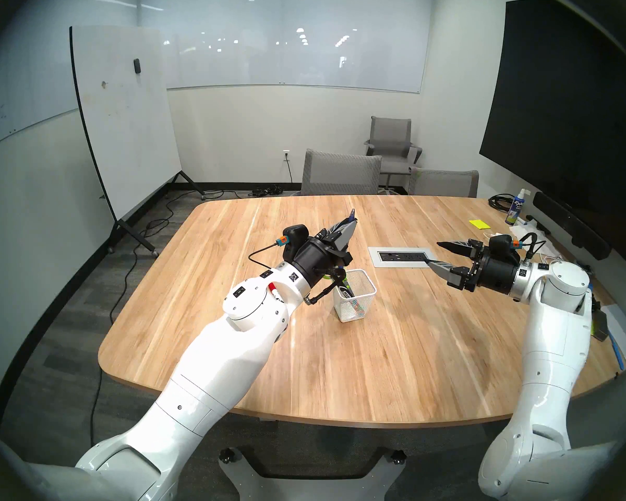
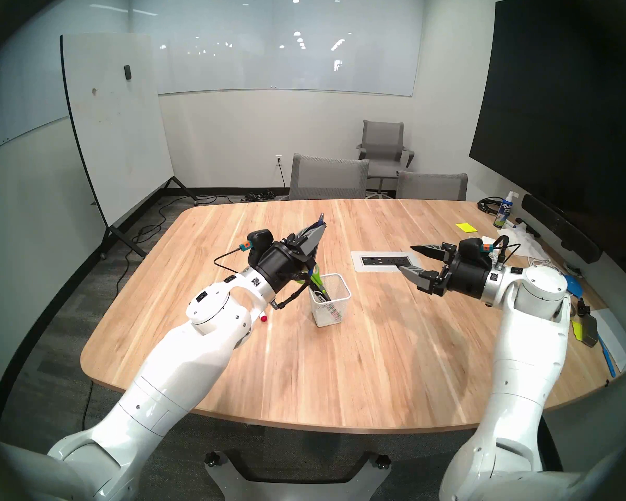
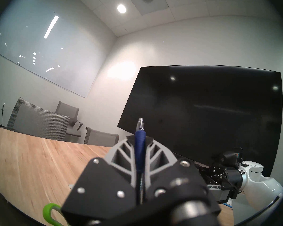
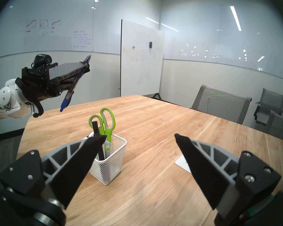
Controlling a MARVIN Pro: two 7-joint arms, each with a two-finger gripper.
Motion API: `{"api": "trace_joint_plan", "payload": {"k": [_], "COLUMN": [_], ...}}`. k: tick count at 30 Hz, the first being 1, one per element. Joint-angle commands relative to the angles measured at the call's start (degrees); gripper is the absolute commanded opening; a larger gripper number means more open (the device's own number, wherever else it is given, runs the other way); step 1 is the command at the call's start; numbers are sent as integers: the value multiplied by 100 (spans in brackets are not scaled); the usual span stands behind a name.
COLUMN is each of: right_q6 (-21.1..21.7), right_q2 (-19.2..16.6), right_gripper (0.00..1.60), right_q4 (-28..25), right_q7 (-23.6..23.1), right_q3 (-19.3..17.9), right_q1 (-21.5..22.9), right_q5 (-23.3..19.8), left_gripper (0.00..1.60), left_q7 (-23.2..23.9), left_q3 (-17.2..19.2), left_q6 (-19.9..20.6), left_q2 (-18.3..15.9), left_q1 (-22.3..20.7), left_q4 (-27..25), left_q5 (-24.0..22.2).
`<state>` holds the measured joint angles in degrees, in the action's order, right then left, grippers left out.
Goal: Place the pen, the marker, and the scissors into the pen holder
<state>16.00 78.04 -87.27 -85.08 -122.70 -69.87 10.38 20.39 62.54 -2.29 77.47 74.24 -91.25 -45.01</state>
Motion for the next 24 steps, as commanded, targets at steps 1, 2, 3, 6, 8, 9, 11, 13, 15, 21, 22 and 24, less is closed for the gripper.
{"api": "trace_joint_plan", "payload": {"k": [1, 2, 3, 6, 8, 9, 11, 13, 15, 21, 22, 24], "right_q6": [1, 1, 1, 1, 1, 1, 1, 1, 1, 0, 0, -1], "right_q2": [-15, -15, -15, -15, -15, -15, -14, -14, -14, -14, -14, -14], "right_gripper": [160, 160, 160, 160, 160, 160, 160, 160, 160, 160, 160, 160], "right_q4": [-101, -101, -101, -101, -101, -101, -101, -101, -101, -100, -100, -99], "right_q7": [8, 8, 8, 8, 8, 8, 8, 8, 8, 8, 8, 8], "right_q3": [14, 14, 14, 14, 14, 14, 14, 14, 14, 14, 14, 14], "right_q1": [81, 81, 81, 81, 81, 81, 81, 81, 81, 81, 81, 82], "right_q5": [-44, -44, -44, -44, -44, -44, -44, -44, -43, -43, -43, -43], "left_gripper": [0, 0, 0, 0, 0, 0, 0, 0, 0, 0, 0, 0], "left_q7": [85, 105, 117, 160, 180, 180, 194, 197, 196, 205, 210, 259], "left_q3": [7, -7, -15, -47, -69, -69, -90, -132, -163, -236, -246, -268], "left_q6": [-190, -215, -226, -265, -303, -303, -337, -386, -415, -475, -487, -532], "left_q2": [72, 62, 59, 59, 70, 70, 89, 126, 154, 236, 253, 308], "left_q1": [3, 9, 9, 3, 0, 0, -6, -32, -61, -161, -181, -256], "left_q4": [-32, -18, -4, 48, 91, 91, 141, 247, 313, 498, 532, 697], "left_q5": [-1, -2, -1, 7, 15, 15, 13, 35, 50, 86, 90, 100]}}
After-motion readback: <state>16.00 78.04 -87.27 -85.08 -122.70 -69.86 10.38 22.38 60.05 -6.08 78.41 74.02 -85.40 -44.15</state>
